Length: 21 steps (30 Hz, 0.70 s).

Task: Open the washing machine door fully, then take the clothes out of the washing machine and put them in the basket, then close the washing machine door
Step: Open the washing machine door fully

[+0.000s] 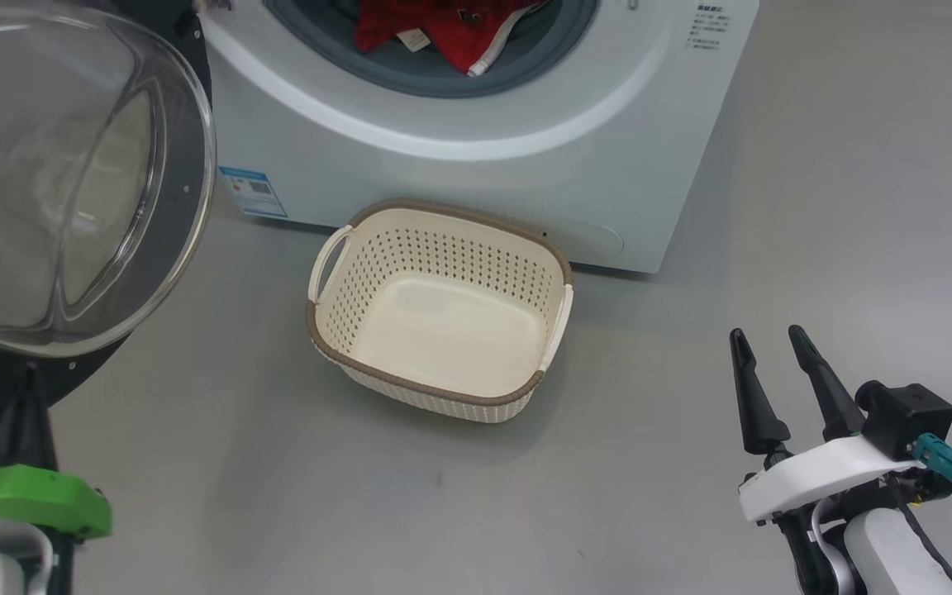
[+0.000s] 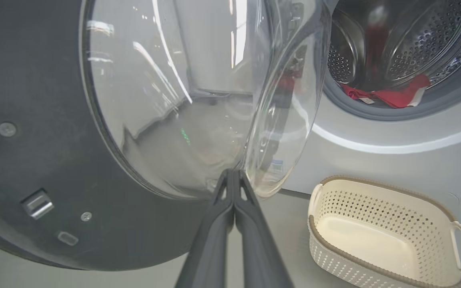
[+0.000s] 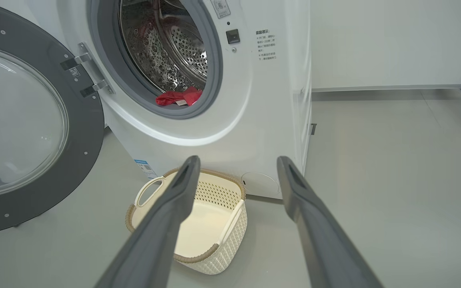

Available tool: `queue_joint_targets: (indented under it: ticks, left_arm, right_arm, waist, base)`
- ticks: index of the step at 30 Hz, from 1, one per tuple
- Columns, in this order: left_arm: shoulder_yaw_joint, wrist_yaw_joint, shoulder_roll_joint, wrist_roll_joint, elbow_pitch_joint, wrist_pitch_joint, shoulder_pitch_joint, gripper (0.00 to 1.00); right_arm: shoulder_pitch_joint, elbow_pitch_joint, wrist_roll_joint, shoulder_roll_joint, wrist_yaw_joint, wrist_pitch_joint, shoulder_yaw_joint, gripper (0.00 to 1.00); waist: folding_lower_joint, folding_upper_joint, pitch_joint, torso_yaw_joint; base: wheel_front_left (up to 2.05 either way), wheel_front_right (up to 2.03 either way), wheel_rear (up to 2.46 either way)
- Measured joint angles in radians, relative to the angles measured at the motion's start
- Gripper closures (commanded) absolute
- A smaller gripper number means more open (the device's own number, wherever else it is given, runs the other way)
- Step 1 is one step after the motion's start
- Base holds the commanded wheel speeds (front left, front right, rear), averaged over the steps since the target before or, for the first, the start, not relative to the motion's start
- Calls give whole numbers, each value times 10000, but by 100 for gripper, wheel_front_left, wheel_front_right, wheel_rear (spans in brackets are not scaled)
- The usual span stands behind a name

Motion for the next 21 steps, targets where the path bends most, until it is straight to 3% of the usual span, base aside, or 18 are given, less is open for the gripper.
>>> queue_joint_targets:
  ticks: [10,21]
  left_arm:
    - [-587,-209,-951,136,-782,0,1066,100]
    - [-750,-249,-1306,163,-1931,-17,1795,100]
  right_arm:
    - [151,150,56,171,77,-134,6,0]
    - [255,167,40,251,77,-211,-27,0]
  waist:
    - [0,0,-761,-802]
    - [0,0,-1252,-1589]
  base:
    - [0,0,0]
    - [0,0,0]
